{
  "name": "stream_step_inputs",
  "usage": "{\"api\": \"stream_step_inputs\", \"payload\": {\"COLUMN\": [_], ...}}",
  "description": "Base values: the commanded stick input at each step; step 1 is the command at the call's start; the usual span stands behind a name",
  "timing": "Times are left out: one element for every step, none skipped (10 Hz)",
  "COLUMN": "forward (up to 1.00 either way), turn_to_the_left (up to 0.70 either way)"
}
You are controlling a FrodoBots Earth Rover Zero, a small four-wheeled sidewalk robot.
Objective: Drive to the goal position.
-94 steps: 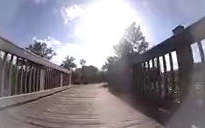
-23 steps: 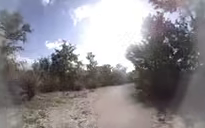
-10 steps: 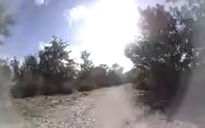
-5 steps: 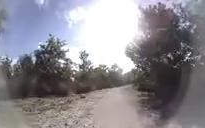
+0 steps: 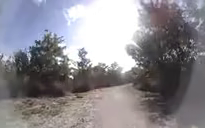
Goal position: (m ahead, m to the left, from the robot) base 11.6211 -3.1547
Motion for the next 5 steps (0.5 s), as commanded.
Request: {"api": "stream_step_inputs", "payload": {"forward": [0.7,0.7,0.7,0.7,0.7], "turn_to_the_left": [0.0,0.0,0.0,0.0,0.0]}}
